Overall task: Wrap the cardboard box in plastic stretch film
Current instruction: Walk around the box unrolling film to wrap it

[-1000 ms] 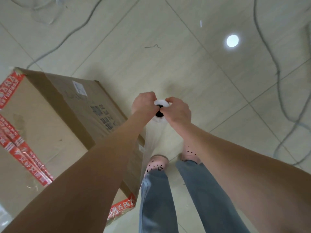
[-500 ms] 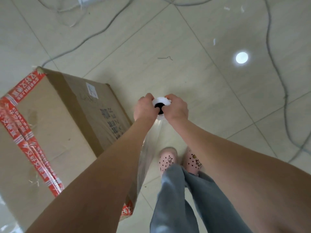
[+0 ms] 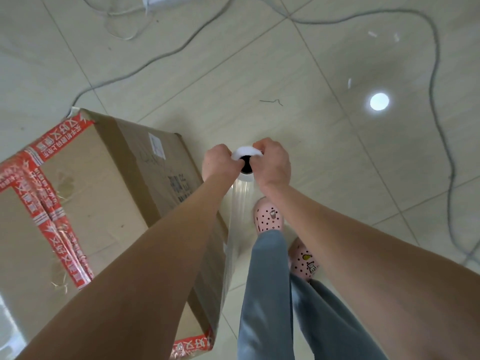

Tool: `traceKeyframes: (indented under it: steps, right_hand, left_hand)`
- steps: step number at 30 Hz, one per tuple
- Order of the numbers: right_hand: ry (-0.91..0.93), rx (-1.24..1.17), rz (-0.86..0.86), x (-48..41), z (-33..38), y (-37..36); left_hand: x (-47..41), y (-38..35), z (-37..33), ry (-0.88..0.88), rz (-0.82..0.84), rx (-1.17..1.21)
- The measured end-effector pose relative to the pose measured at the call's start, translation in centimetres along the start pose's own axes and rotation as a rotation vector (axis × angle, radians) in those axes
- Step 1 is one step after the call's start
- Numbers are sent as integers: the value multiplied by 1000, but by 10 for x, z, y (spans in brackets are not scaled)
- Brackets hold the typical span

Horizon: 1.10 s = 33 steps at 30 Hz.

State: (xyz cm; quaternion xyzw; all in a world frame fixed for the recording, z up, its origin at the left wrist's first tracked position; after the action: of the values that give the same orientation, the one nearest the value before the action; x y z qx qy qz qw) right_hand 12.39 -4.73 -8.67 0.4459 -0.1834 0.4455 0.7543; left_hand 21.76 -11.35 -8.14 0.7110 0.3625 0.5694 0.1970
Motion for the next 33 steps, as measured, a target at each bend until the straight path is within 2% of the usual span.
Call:
traceKeyframes:
  steps: [3,7,12,15,20,24,27,30,33]
  right_hand:
    - [-96,-12,93,-3,11,-15]
    - [-107,-36,145,-11,27,-31]
    - [-114,-3,115,-15,40,-39]
    - [-50,64,86,-18,45,-37]
    - [23,135,79,-25,62,-40]
    - [49,72,44,-33,77,-45]
    - [2,59,101,-37,84,-52]
    - [-85,-11,159,-40,89,-58]
    - [-115,-54,132,-41,89,-57]
  left_hand:
    - [-7,13,12,106,-33,83]
    - [-20,27,20,96,-16,-70]
    - [-36,35,11,-181,-19,-333]
    - [-44,39,5,-279,-28,-359]
    - [-55,53,14,-147,-36,-173]
    - [-65,60,24,-2,-75,-6]
    - [-74,68,32,102,-88,85]
    - [-79,71,37,151,-51,69]
    - [-80,73,29,71,-7,-76]
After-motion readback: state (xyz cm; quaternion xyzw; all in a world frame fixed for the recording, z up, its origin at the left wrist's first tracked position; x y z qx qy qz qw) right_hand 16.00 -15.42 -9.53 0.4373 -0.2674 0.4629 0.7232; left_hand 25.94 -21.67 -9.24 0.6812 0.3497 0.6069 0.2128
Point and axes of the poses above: each hand's wrist, its own x-axis away from the middle knuckle, its own y-axis out of the back of the hand, z = x × y, the point moved 2 cm from there along -x, towards the middle knuckle, and after that the axes turned 3 degrees about -y, right-handed, at the moved point
